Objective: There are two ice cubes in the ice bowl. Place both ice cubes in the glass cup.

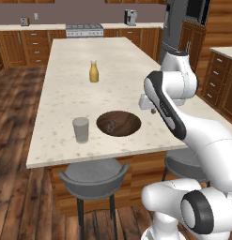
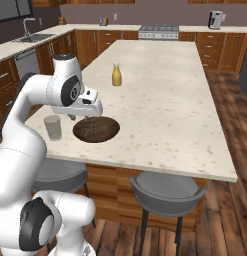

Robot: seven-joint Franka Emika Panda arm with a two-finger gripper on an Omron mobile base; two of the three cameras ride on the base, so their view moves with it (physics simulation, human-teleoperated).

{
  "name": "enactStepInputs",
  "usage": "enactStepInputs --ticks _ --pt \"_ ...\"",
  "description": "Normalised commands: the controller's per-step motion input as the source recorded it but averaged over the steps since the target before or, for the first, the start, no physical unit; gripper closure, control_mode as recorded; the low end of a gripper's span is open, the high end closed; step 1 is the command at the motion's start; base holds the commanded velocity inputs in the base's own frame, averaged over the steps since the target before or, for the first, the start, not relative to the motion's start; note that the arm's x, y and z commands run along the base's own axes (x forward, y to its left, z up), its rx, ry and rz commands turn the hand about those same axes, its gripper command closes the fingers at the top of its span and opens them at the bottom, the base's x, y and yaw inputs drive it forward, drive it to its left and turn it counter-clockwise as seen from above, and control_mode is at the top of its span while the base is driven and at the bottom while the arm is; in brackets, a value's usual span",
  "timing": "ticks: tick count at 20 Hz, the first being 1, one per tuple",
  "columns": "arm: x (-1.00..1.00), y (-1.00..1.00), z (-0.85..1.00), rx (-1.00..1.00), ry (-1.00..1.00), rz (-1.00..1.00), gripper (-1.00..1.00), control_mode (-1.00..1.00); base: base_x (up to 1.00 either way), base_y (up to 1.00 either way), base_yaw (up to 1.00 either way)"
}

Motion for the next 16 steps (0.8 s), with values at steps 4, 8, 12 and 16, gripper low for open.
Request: enactStepInputs --ticks 4,8,12,16 --pt "0.0 0.17 0.0 0.03 0.0 0.0 -1.0 -1.0 0.0 0.0 0.0" --pt "0.0 0.42 0.0 0.1 0.0 0.0 -1.0 -1.0 0.0 0.0 0.0" --pt "0.0 0.26 0.0 0.11 0.0 0.0 -1.0 -1.0 0.0 0.0 0.0" --pt "0.0 0.06 0.0 0.04 0.0 0.0 -1.0 -1.0 0.0 0.0 0.0"
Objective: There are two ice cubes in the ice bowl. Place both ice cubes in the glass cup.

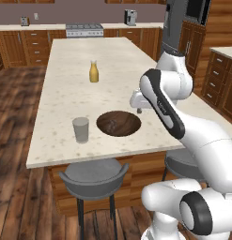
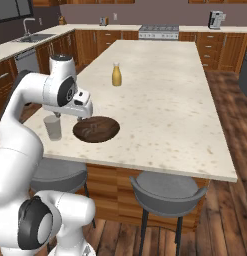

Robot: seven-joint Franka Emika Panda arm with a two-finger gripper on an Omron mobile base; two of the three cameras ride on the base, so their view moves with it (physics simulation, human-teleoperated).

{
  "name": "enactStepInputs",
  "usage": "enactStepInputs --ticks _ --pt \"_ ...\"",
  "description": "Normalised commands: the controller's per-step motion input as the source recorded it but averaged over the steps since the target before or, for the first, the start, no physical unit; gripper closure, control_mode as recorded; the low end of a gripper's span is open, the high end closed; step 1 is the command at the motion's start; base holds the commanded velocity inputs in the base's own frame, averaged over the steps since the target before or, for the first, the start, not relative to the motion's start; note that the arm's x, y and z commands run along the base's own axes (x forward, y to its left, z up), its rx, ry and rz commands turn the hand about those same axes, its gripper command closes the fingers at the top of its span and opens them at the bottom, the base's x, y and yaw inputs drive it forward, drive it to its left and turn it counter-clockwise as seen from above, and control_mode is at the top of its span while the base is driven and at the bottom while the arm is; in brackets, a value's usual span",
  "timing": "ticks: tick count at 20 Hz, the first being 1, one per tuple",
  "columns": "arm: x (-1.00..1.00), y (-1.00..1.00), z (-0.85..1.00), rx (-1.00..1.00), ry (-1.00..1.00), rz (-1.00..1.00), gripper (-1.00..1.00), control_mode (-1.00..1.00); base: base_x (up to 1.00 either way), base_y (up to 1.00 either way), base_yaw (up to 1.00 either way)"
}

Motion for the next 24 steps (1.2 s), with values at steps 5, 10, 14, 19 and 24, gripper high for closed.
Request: enactStepInputs --ticks 5,10,14,19,24 --pt "0.01 0.0 -0.01 0.05 0.0 0.0 -1.0 -1.0 0.0 0.0 0.0" --pt "0.02 0.0 0.0 0.0 0.0 0.0 -1.0 -1.0 0.0 0.0 0.0" --pt "0.21 0.0 0.0 0.02 0.04 0.0 -1.0 -1.0 0.0 0.0 0.0" --pt "0.5 -0.05 0.0 0.04 0.04 0.0 -1.0 -1.0 0.0 0.0 0.0" --pt "0.45 -0.01 -0.05 0.01 0.04 0.0 -1.0 -1.0 0.0 0.0 0.0"
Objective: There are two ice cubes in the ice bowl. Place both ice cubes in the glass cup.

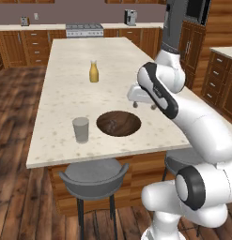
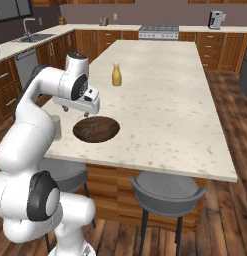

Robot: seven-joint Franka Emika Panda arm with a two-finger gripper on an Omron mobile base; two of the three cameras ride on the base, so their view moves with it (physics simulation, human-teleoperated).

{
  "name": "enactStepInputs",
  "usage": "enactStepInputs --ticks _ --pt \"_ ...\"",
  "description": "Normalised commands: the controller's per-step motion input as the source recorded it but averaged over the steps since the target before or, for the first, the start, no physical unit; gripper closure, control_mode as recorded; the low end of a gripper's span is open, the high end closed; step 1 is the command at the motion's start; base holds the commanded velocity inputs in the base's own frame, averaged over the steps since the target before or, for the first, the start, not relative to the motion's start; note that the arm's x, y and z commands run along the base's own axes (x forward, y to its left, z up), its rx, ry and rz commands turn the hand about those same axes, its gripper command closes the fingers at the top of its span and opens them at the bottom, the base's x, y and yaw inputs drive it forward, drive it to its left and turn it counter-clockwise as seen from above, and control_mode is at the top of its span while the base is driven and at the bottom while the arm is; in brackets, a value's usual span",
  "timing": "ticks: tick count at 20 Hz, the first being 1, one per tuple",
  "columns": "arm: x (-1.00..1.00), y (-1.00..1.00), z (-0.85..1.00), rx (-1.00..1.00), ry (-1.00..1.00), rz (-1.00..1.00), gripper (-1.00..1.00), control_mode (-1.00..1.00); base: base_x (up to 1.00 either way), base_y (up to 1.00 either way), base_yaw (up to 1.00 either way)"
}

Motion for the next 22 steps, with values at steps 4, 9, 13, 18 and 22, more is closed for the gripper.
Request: enactStepInputs --ticks 4,9,13,18,22 --pt "0.4 0.0 -0.05 0.0 0.04 0.0 -1.0 -1.0 0.0 0.0 0.0" --pt "0.34 0.0 -0.01 0.0 0.03 0.0 -1.0 -1.0 0.0 0.0 0.0" --pt "0.26 0.0 -0.24 0.0 0.05 0.0 -1.0 -1.0 0.0 0.0 0.0" --pt "0.15 0.02 -0.58 0.0 0.01 0.0 -1.0 -1.0 0.0 0.0 0.0" --pt "0.35 0.33 -0.55 0.0 0.0 0.0 -1.0 -1.0 0.0 0.0 0.0"
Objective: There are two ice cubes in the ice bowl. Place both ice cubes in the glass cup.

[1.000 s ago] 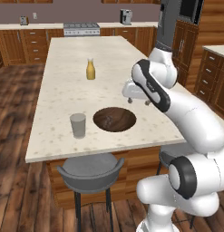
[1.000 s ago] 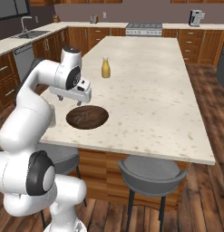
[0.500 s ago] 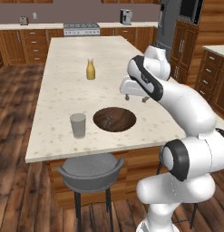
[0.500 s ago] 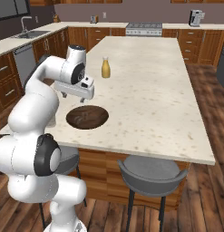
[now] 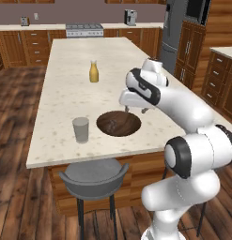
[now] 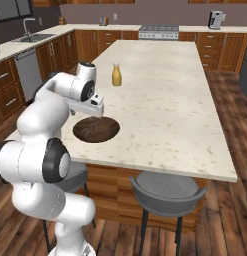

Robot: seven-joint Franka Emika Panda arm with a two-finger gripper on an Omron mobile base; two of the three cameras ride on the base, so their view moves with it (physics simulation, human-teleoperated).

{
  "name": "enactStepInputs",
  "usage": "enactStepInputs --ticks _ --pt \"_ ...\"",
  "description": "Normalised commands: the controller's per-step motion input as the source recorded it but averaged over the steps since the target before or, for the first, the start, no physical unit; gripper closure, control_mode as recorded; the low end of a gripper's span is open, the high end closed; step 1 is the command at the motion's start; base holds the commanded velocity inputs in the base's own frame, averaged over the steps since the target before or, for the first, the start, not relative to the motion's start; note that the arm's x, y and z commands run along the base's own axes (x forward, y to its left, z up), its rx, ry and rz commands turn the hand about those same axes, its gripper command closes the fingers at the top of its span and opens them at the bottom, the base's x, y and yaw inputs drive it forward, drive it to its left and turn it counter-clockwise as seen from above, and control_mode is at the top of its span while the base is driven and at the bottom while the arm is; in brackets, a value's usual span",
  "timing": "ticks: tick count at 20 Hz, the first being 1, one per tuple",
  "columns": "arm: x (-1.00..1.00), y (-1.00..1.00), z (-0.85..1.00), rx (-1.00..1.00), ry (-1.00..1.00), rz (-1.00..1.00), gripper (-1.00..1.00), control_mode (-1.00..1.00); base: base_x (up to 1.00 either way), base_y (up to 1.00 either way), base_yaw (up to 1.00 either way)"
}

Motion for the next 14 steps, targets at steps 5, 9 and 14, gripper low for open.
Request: enactStepInputs --ticks 5,9,14 --pt "0.5 0.44 -0.6 0.0 0.0 0.0 -1.0 -1.0 0.0 0.0 0.0" --pt "0.47 0.13 -0.6 0.0 0.0 -0.05 -1.0 -1.0 0.0 0.0 0.0" --pt "0.33 0.0 -0.39 0.03 0.0 -0.18 -1.0 -1.0 0.0 0.0 0.0"
